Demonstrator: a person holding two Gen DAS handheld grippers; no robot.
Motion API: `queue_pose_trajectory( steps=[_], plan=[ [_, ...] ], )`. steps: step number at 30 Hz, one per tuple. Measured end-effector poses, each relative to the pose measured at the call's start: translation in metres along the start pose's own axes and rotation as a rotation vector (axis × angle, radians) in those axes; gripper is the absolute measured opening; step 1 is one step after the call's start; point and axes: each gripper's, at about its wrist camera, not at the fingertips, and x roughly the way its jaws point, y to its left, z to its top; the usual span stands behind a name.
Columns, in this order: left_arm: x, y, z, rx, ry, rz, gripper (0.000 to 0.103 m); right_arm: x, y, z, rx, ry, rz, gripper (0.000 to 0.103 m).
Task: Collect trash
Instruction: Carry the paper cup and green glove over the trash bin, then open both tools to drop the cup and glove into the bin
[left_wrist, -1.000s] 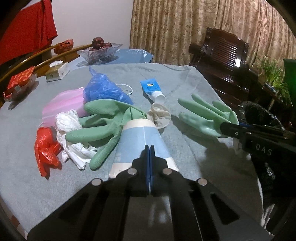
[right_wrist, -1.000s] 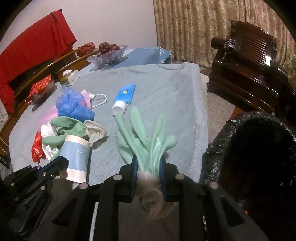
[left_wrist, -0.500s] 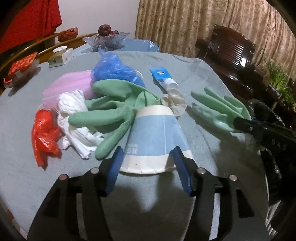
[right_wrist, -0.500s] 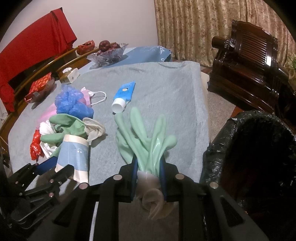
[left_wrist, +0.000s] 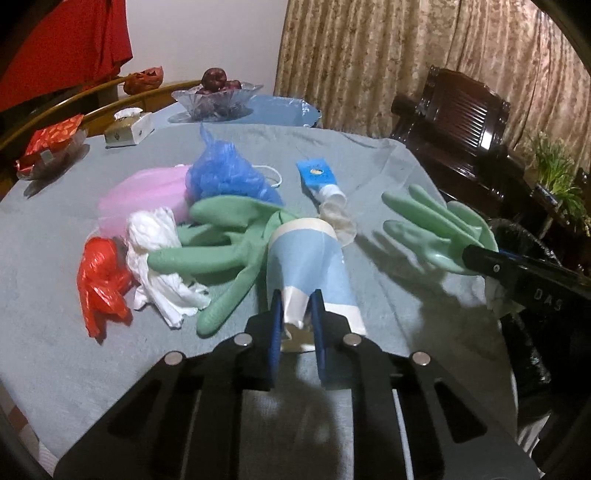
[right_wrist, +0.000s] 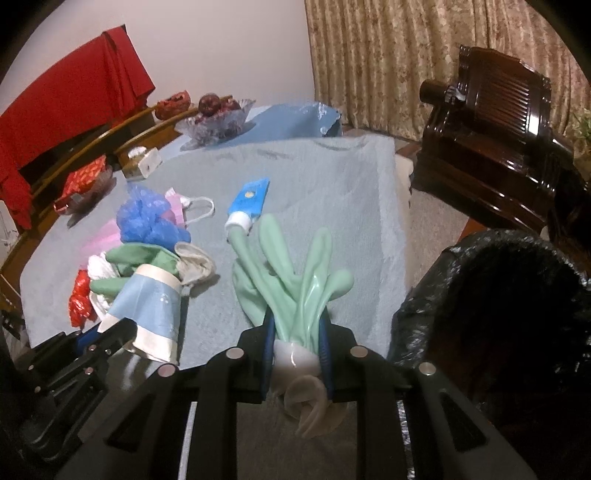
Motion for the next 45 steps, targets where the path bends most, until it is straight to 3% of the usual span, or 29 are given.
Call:
queue_pose_trajectory(
  steps=[6,12,19,28,34,36,40,45],
  plan=[
    [-0.029,-0.014,0.012,0.031,-0.062,-0.01,0.014,-0.034,-0.008,0.009,0.014,-0.072,0.0,0.021],
    [-0.054,-0.045,0.022,0.085,-0.113,-0.074,0.014,-0.071,-0.024,0.012,0.038,-0.135,-0.018,0.021],
    [-0.059,-0.099,0.023,0.149,-0.128,-0.175,0.014,-0.113,-0.077,-0.002,0.108,-0.168,-0.119,0.021],
    [-0.037,-0.196,0.007,0.277,-0.087,-0.345,0.014,-0.127,-0.149,-0.044,0.213,-0.103,-0.255,0.021],
    [-0.005,-0.233,-0.011,0.337,-0.003,-0.387,0.015,-0.11,-0.18,-0.076,0.279,-0.026,-0.285,0.021],
    [0.003,-0.239,-0.015,0.346,0.018,-0.393,0.018,-0.106,-0.185,-0.081,0.286,-0.009,-0.284,0.023],
    [0.013,-0.238,-0.017,0.337,0.053,-0.408,0.037,-0.101,-0.193,-0.089,0.298,0.013,-0.295,0.028],
    [0.017,-0.231,-0.014,0.329,0.07,-0.414,0.045,-0.099,-0.199,-0.098,0.321,0.03,-0.315,0.04]
  ],
)
